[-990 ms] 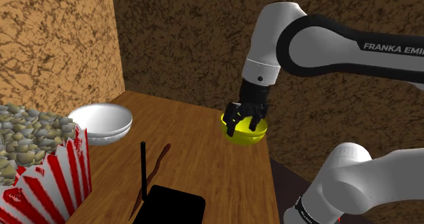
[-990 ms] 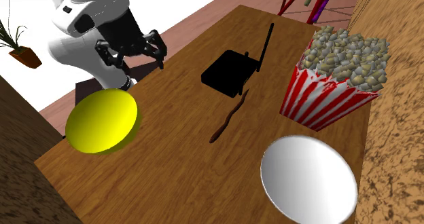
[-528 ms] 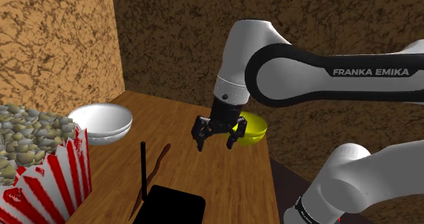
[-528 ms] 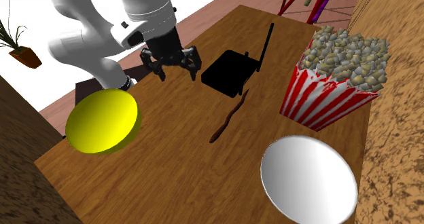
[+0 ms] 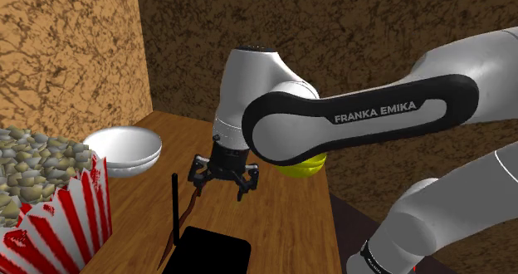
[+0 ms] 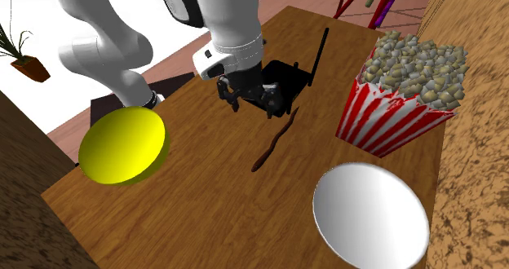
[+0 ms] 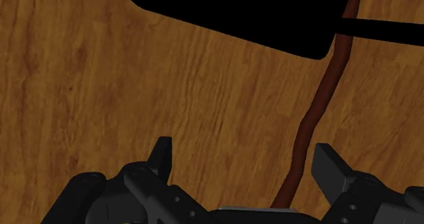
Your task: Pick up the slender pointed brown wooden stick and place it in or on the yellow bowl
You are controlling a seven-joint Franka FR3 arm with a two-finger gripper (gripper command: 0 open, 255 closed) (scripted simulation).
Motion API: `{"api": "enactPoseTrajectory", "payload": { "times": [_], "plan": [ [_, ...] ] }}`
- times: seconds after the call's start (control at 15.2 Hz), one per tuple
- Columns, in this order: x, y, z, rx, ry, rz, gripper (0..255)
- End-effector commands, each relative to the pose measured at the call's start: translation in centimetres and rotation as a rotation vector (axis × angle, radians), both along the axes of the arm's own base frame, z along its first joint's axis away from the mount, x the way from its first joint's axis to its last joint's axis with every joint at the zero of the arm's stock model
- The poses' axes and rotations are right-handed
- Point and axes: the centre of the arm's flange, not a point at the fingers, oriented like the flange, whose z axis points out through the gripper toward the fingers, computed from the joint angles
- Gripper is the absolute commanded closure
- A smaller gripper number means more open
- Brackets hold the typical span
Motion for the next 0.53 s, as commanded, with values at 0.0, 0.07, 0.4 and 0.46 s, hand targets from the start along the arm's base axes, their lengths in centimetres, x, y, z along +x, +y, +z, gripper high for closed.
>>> {"api": "enactPoseTrajectory", "payload": {
  "times": [0.0, 0.07, 0.4, 0.46],
  "plan": [
    [1.6, 1.8, -0.5, 0.003, -0.006, -0.072, 0],
    [2.5, 2.6, -0.9, 0.003, -0.009, -0.105, 0],
    [5.0, 4.8, -3.2, 0.002, -0.015, -0.191, 0],
    [5.0, 4.8, -3.7, 0.002, -0.015, -0.191, 0]
  ]
}}
